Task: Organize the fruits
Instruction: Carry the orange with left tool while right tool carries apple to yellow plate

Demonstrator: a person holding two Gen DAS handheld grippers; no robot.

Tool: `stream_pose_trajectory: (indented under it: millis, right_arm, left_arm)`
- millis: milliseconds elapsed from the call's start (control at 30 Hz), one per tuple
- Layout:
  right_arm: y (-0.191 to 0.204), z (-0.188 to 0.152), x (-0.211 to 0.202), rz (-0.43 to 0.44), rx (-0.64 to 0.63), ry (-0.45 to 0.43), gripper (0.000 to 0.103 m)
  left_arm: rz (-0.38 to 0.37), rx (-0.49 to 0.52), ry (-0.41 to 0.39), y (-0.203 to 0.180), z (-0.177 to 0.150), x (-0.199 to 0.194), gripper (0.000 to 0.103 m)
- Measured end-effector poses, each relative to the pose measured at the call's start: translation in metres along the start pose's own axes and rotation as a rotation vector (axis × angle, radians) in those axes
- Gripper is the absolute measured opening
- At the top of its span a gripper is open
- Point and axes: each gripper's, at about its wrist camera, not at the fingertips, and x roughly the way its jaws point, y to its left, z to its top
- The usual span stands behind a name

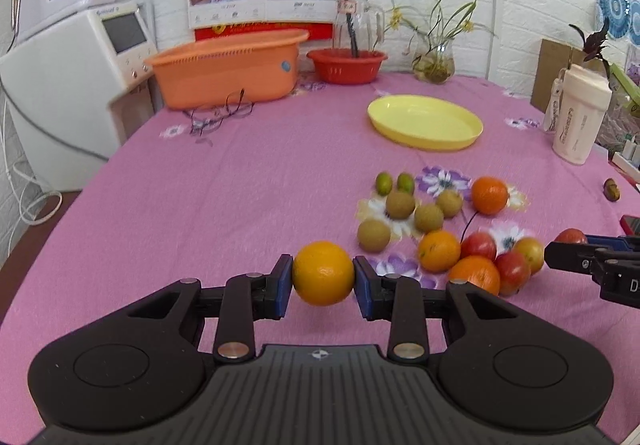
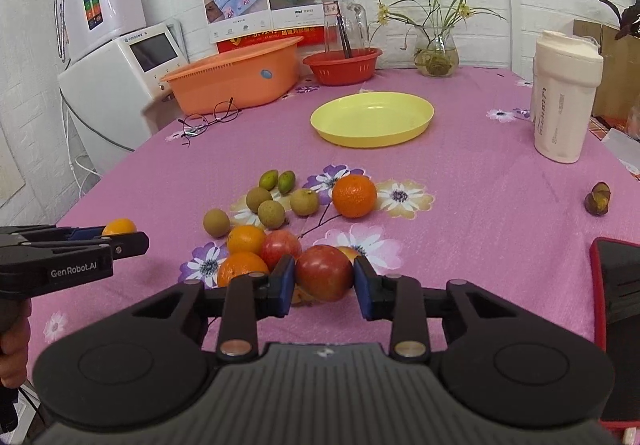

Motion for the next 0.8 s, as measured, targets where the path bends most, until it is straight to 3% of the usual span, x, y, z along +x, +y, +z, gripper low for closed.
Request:
stream_pose_trajectory:
  millis: [200, 800]
  right_arm:
    - [-0.011, 0.012, 0.002, -0.018, 0.020, -0.034, 0.071]
    - [-0.044, 0.059, 0.019, -0.037, 0.054, -0.126, 0.071]
  left_arm:
    - [-0.017, 0.028, -0.051, -0.010, 0.024, 0.004, 0.030]
    - [-0.059, 0.060, -0.095, -0.037, 0.090, 0.050, 0.030]
